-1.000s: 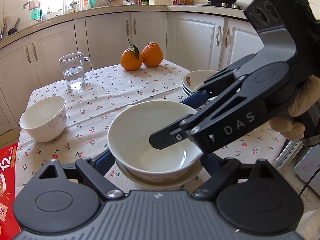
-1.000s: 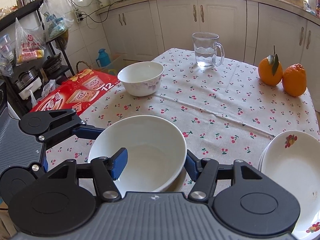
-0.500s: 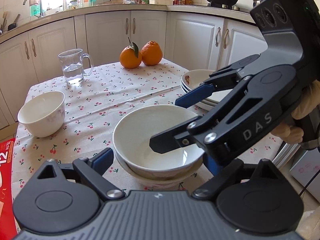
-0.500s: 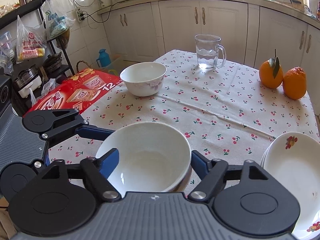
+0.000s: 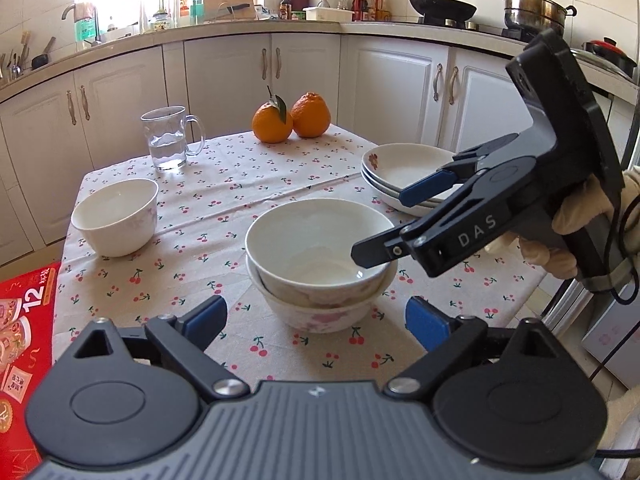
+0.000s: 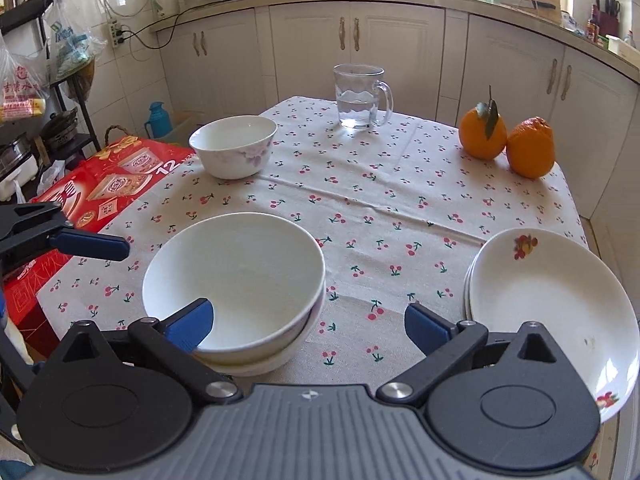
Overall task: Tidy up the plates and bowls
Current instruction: 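Lower the held white bowl into the floral bowl with the right gripper, then open the right gripper and move it to the last white bowl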
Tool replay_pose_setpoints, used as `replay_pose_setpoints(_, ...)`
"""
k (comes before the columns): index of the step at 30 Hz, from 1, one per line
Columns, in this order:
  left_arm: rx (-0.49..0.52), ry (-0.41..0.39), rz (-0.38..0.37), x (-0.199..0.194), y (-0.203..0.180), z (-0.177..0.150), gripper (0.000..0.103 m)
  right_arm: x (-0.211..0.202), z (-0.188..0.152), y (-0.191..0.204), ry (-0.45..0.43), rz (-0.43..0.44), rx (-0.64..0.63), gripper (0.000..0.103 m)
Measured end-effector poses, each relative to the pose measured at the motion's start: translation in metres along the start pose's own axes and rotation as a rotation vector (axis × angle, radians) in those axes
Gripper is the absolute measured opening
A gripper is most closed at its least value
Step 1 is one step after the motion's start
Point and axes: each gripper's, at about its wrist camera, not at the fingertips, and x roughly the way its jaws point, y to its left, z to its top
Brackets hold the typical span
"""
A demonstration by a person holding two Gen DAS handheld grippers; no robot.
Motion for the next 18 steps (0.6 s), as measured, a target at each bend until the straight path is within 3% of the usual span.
replay_pose_setpoints(8, -0.044, -0.039, 0.093, -0.037, 0.015, -0.013, 0.097, -0.04, -0.003, 0.007, -0.077, -0.015, 0.033, 0.103)
replay_pose_setpoints(18, -0.113, -0.037, 0.184, -0.043, 0.014, -0.014, 0.098, -0.071, -0.009, 0.007, -0.141, 0.021, -0.001, 0.103)
